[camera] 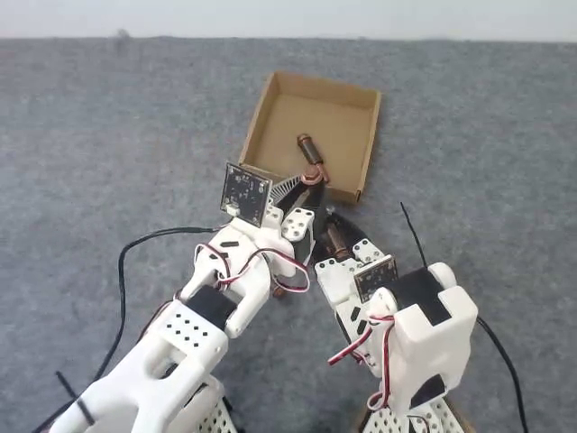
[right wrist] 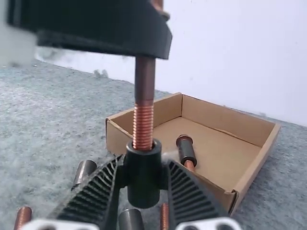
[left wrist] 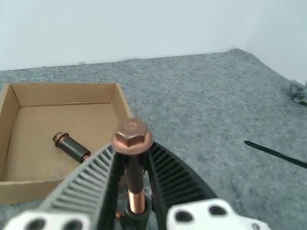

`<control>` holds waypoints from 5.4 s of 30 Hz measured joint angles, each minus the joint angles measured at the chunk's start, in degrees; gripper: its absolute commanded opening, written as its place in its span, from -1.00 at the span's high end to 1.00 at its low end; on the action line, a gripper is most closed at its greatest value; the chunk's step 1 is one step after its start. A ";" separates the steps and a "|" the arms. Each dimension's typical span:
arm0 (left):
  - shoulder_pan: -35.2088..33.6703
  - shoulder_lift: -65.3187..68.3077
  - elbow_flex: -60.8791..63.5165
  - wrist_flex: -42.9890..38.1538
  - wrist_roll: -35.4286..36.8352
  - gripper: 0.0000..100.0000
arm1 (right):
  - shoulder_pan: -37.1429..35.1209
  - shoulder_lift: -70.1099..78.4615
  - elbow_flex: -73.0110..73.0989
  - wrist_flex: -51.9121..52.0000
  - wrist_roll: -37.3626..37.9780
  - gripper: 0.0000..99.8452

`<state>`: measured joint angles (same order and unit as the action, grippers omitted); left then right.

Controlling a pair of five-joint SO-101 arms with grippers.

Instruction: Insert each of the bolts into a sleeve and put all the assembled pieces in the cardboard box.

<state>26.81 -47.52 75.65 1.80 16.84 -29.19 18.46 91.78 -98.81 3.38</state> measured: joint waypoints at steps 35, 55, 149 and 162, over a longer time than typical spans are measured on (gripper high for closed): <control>0.35 15.74 -3.08 -0.44 0.00 0.97 | 1.93 0.09 -0.09 0.09 -0.09 0.99; -0.53 14.86 -1.58 -0.53 0.09 0.67 | 3.96 0.09 -0.09 0.09 0.00 0.99; -39.65 -54.59 21.98 55.03 -11.43 0.67 | 6.24 0.09 -0.09 0.09 0.00 0.99; -39.65 -55.12 21.98 57.05 -11.96 0.67 | 11.60 -0.09 -0.35 0.09 0.00 0.99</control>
<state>-12.84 -102.64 97.63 58.86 4.88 -17.58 18.37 91.43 -98.73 3.38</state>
